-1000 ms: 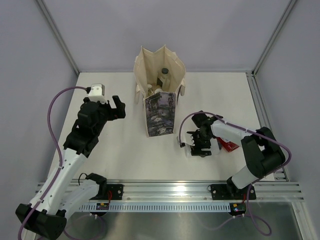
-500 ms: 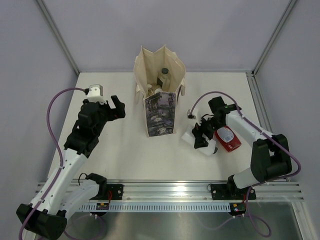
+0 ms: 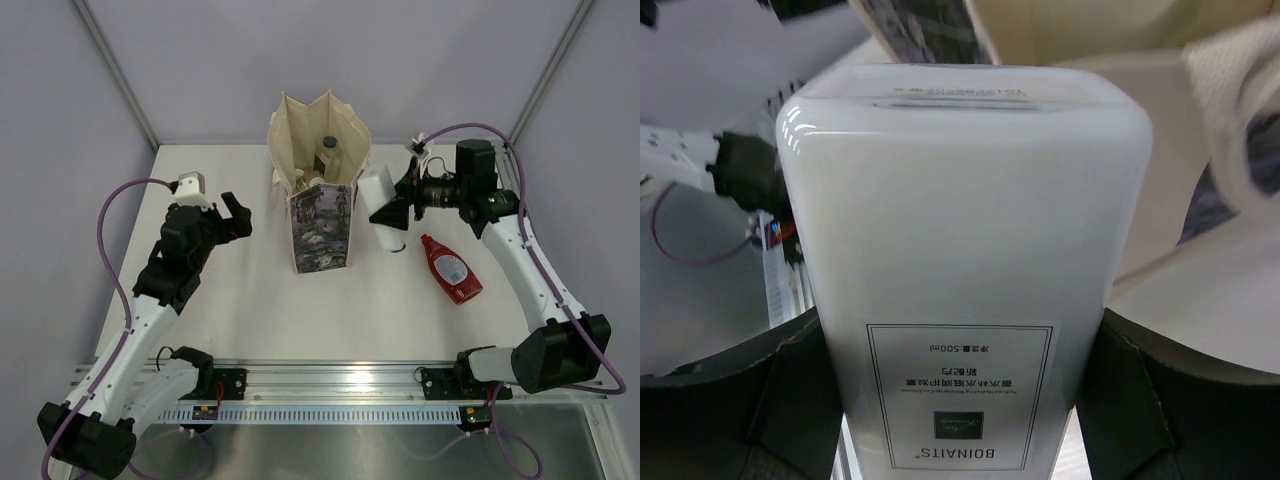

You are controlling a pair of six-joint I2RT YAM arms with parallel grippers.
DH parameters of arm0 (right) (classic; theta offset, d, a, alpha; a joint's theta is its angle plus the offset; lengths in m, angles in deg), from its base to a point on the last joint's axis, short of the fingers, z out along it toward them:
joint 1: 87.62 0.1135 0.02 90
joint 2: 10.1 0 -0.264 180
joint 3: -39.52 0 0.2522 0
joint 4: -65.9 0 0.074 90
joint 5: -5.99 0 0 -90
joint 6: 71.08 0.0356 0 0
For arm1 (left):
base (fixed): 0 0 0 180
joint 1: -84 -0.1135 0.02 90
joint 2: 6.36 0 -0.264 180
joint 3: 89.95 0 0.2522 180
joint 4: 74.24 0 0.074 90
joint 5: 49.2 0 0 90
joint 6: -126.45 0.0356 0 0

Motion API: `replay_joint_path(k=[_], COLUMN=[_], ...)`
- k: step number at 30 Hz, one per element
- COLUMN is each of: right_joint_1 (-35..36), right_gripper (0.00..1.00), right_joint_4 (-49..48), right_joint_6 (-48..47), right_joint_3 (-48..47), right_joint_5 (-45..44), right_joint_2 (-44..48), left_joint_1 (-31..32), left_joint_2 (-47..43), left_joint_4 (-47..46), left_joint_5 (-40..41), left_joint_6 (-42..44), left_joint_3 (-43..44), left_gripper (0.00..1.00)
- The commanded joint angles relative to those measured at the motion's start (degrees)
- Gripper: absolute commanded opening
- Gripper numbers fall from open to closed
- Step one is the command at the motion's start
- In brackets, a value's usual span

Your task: Place the personal care products into the canvas bag

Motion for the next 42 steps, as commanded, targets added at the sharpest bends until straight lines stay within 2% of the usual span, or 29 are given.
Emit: replay_joint_path(k=[1,7,10,13,15,18,23,29,32,33,35,38,39,42], right_joint_1=[0.8,6.4,9.2,10.4,11.0,12.5,15.6,16.6,17.1,17.2,17.2,17.2,17.2,17.4], right_gripper=[0.00,0.00,0.00,0.00,0.00,0.00,0.00,0.00,0.06,0.12,0.16,0.34,0.47,0.67], right_joint_4=[-16.9,-9.0,-8.5,-11.7,-10.8,-9.5,-12.6,-12.8,-12.0,-11.2,-10.4,-9.0,-8.6,-7.4], right_joint_6=[17.0,18.8,20.0,23.7,25.3,26.2,26.9,27.7,26.2,25.8,24.6,23.3,23.2,21.8], right_joint_3=[-10.9,-30.4,-39.8,-48.4,-56.6,-62.8,-60.2,-57.0,-54.9,-54.6,-54.5,-54.3,-54.3,-54.2], right_joint_5=[4.1,-9.4,-17.8,-21.1,-25.3,-28.8,-34.4,-32.6,-32.1,-32.1,-31.1,-28.7,-28.1,-26.1], right_joint_2=[-0.1,-12.4,-17.8,-23.6,-29.4,-35.5,-38.5,-40.5,-40.9,-41.0,-41.9,-43.1,-43.2,-43.7], left_joint_1=[-0.7,-1.3,-1.4,-1.6,-1.7,-1.7,-1.9,-2.0,-2.2,-2.2,-2.3,-2.4,-2.5,-2.6], left_joint_2=[-0.6,-0.8,-1.4,-2.6,-3.6,-4.2,-4.7,-4.5,-3.8,-3.7,-3.0,-2.5,-2.2,-1.9], left_joint_4=[-4.3,-4.5,-3.9,-3.6,-3.9,-4.1,-3.5,-4.1,-4.7,-5.0,-5.3,-5.8,-6.0,-6.1], left_joint_5=[-0.9,-1.7,-1.9,-1.7,-1.8,-2.1,-1.8,-1.9,-2.0,-2.3,-2.6,-2.9,-3.0,-3.2], left_joint_6=[-1.3,-1.9,-2.3,-2.8,-3.3,-3.9,-4.2,-4.5,-4.5,-4.5,-4.5,-4.6,-4.6,-4.5], left_joint_3=[-0.6,-1.0,-1.3,-2.0,-2.9,-3.5,-3.8,-4.7,-4.7,-4.7,-4.7,-4.6,-4.7,-4.4], left_gripper=[0.99,0.99,0.99,0.99,0.99,0.99,0.99,0.99,0.99,0.99,0.99,0.99,0.99,0.99])
